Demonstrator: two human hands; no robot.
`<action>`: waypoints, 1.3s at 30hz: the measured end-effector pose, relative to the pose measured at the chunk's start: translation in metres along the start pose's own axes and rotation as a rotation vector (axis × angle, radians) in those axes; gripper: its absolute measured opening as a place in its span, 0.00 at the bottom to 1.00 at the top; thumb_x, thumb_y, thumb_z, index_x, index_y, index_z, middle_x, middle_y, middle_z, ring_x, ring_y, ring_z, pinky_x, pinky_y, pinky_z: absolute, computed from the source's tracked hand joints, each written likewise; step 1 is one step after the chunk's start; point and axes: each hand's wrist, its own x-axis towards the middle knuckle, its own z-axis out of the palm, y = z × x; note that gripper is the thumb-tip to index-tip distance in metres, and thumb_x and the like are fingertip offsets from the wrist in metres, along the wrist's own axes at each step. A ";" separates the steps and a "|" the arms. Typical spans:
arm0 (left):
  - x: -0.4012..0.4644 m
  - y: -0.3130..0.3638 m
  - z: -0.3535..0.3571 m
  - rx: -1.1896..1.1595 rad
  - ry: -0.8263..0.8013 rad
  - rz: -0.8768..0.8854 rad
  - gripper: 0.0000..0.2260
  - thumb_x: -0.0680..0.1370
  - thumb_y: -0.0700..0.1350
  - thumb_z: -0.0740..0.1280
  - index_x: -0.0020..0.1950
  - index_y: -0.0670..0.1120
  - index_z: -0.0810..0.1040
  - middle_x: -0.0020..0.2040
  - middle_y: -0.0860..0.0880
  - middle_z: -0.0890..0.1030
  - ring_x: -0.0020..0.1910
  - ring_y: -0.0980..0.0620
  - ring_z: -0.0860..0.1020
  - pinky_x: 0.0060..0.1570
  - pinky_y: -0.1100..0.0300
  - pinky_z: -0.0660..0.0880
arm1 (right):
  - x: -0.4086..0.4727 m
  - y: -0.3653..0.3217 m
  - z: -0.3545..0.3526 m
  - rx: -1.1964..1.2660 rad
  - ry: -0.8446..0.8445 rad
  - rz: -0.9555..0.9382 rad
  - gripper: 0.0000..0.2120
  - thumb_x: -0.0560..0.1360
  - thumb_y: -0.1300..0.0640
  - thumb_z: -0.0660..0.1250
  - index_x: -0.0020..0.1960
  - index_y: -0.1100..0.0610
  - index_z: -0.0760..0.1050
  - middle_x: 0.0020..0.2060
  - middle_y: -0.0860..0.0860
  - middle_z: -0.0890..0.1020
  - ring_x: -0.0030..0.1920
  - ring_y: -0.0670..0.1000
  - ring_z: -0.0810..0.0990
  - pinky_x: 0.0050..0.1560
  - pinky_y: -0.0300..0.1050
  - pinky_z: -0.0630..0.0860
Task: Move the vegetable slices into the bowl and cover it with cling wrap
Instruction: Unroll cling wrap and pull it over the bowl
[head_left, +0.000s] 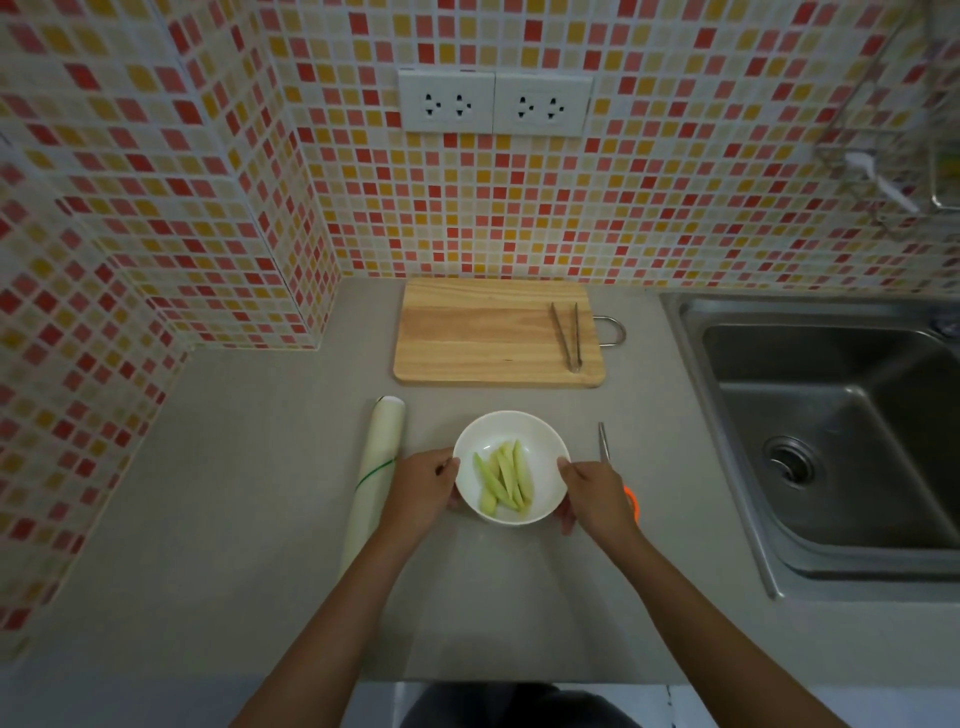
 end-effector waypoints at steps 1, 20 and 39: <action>-0.002 -0.001 0.001 -0.003 -0.004 -0.001 0.12 0.78 0.37 0.59 0.44 0.32 0.79 0.39 0.32 0.82 0.38 0.38 0.83 0.42 0.45 0.81 | -0.002 0.001 0.000 0.013 0.002 0.008 0.26 0.82 0.56 0.56 0.29 0.67 0.75 0.13 0.49 0.73 0.15 0.45 0.72 0.23 0.33 0.70; -0.006 -0.004 0.000 0.029 -0.002 -0.001 0.13 0.80 0.40 0.59 0.42 0.36 0.79 0.41 0.34 0.82 0.41 0.38 0.82 0.46 0.49 0.78 | -0.010 0.001 0.001 0.007 0.006 0.053 0.24 0.81 0.53 0.58 0.30 0.63 0.74 0.19 0.52 0.76 0.15 0.47 0.72 0.21 0.38 0.69; -0.016 -0.053 -0.052 0.289 0.200 -0.230 0.20 0.80 0.51 0.62 0.49 0.33 0.77 0.48 0.32 0.78 0.48 0.35 0.78 0.48 0.48 0.73 | -0.020 -0.011 -0.025 0.010 0.244 -0.029 0.17 0.78 0.45 0.60 0.33 0.50 0.74 0.25 0.54 0.79 0.22 0.51 0.76 0.28 0.40 0.74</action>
